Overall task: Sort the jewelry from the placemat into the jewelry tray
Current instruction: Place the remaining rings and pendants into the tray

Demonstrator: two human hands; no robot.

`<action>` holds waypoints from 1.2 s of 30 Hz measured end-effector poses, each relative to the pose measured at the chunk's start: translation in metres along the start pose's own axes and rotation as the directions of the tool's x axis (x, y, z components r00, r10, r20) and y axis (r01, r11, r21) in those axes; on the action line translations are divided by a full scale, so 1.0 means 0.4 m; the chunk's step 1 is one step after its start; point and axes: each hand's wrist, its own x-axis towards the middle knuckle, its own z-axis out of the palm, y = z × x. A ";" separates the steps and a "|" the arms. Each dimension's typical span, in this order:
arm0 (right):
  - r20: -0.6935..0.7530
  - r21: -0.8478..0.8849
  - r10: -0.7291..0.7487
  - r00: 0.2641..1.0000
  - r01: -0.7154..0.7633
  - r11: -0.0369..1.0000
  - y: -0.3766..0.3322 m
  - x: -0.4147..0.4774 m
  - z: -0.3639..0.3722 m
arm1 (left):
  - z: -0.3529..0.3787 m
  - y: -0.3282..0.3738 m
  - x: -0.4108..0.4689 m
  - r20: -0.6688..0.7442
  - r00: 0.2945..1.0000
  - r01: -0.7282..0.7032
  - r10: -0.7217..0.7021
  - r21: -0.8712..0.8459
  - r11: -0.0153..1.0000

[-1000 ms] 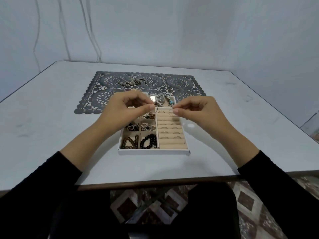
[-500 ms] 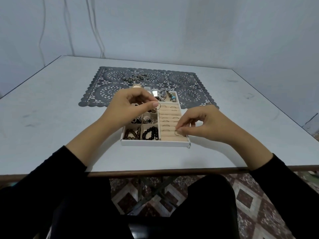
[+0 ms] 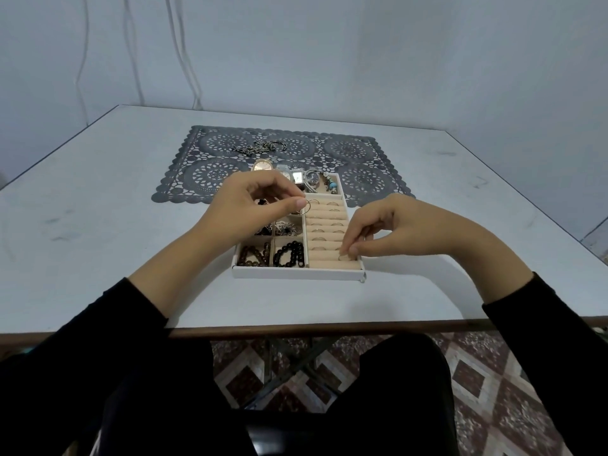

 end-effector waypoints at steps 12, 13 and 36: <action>0.154 -0.018 0.084 0.984 -0.082 0.996 -0.020 0.035 -0.025 | 0.003 -0.001 0.000 0.008 1.000 0.007 -0.007 -0.013 1.000; 0.155 -0.021 0.084 0.984 -0.082 0.996 -0.019 0.036 -0.025 | 0.003 -0.001 0.001 0.011 1.000 0.008 -0.008 -0.016 1.000; 0.095 0.031 0.038 0.995 -0.041 0.999 0.016 0.045 -0.025 | 0.007 0.004 -0.006 0.044 0.999 -0.018 0.018 0.005 1.000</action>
